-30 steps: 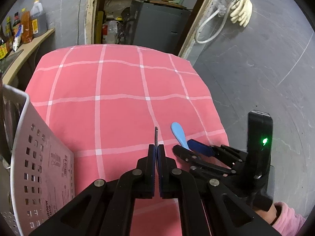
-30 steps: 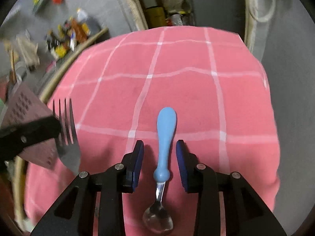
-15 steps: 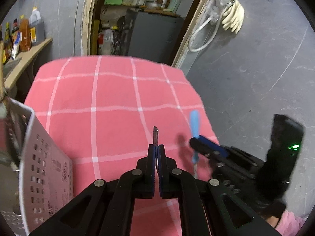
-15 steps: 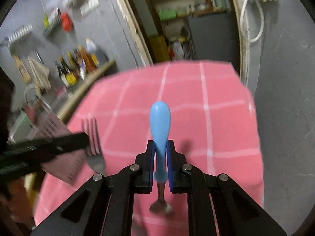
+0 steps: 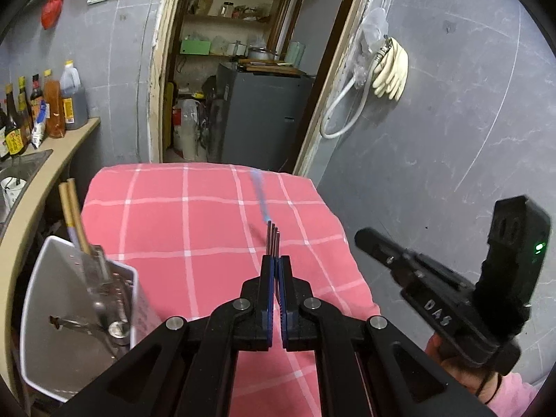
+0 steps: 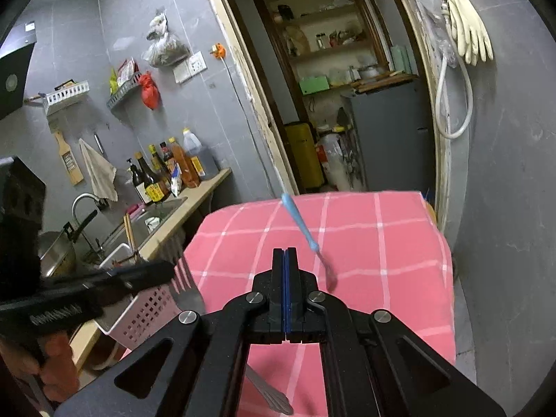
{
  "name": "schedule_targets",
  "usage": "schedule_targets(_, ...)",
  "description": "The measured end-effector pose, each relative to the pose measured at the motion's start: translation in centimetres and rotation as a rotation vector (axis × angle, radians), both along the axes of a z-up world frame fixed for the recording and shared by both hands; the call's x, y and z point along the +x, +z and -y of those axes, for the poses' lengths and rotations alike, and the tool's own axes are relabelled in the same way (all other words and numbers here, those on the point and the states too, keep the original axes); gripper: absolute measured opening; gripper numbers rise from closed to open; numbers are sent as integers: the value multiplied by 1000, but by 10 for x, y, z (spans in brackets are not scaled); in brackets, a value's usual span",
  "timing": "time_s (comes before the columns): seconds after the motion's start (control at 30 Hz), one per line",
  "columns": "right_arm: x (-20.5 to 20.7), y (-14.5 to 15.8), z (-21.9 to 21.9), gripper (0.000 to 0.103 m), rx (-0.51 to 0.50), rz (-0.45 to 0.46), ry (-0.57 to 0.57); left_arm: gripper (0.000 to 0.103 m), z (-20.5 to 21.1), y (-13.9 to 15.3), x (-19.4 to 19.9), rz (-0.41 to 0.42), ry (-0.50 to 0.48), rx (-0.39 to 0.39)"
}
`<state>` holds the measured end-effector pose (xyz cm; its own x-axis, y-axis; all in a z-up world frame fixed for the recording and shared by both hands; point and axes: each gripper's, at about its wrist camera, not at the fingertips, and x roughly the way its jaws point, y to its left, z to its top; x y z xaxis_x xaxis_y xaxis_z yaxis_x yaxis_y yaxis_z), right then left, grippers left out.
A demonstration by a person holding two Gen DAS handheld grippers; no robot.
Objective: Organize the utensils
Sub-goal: 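Raise the fork and blue spoon over the white caddy with both tools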
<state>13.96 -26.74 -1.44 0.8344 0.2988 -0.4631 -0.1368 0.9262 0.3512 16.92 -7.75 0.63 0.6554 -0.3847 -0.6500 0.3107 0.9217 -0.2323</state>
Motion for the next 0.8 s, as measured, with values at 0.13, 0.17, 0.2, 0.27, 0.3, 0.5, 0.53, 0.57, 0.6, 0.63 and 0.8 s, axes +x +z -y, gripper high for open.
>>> schedule_targets(0.13,4,-19,2,0,6,-83,-10,3,-7,4,-4,9,13,-8)
schedule_targets(0.17,8,-25,4,0,15,-110,-8,3,-8,5,-5,10,18,-11)
schedule_targets(0.2,12,-30,7,0,23,-137,-4,3,-10,7,-6,11,22,-15)
schedule_targets(0.27,16,-38,9,1,27,-156,5,3,-14,13,-8,16,34,-26)
schedule_targets(0.3,18,-40,8,1,23,-162,11,3,-16,17,-9,18,40,-35)
schedule_targets(0.5,32,-37,2,1,-3,-164,79,3,-26,40,-14,60,75,-34)
schedule_targets(0.53,36,-36,0,1,-6,-165,90,3,-27,40,-13,62,83,-33)
schedule_targets(0.57,42,-36,-1,2,-8,-167,100,3,-29,41,-13,63,92,-32)
schedule_targets(0.6,49,-37,-2,5,-10,-173,114,3,-30,41,-12,63,104,-31)
schedule_targets(0.63,55,-37,-4,16,-13,-178,124,3,-30,40,-11,61,115,-29)
schedule_targets(0.8,105,-62,-17,42,-57,-222,190,3,-31,29,-2,39,167,-29)
